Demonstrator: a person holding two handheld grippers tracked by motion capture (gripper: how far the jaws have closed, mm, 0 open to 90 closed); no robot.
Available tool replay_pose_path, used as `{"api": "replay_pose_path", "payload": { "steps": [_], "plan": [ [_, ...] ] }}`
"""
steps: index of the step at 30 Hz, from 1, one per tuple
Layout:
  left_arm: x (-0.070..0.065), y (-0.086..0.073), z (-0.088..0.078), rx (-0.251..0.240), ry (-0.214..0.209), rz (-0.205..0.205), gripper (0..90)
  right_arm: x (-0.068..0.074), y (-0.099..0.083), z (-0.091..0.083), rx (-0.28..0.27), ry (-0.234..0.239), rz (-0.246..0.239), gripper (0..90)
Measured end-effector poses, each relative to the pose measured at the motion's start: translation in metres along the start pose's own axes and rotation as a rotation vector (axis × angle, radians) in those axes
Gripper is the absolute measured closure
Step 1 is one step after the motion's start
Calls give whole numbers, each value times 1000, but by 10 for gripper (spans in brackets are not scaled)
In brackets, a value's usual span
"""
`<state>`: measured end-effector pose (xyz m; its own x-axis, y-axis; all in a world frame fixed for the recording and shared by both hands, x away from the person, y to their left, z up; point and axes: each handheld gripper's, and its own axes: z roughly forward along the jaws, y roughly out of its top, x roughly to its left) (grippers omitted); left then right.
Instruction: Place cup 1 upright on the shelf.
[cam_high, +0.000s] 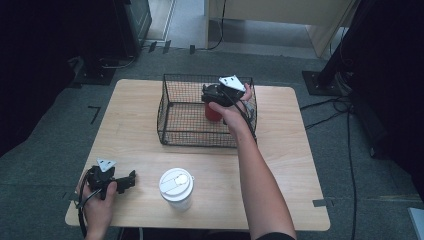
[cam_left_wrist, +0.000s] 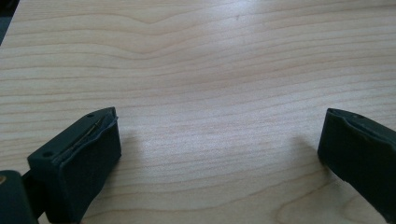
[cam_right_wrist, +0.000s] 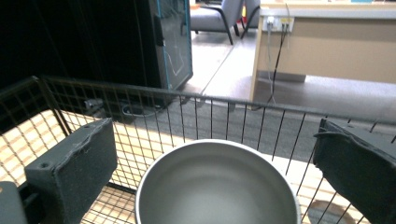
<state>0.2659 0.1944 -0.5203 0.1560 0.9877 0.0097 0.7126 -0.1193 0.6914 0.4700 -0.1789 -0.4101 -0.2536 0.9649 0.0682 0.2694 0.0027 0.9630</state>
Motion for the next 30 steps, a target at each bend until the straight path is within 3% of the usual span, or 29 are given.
{"api": "replay_pose_path", "payload": {
  "steps": [6,13,23,30],
  "plan": [
    [0,0,0,0,0,0,0,0,13,-18,-33,26,-4,0],
    [0,0,0,0,0,0,0,6,18,-45,-30,28,-43,0],
    [0,0,0,0,0,0,0,7,7,-82,-35,53,-51,0],
    [0,0,0,0,0,0,0,4,-9,-106,-24,54,-58,0]
  ]
}}
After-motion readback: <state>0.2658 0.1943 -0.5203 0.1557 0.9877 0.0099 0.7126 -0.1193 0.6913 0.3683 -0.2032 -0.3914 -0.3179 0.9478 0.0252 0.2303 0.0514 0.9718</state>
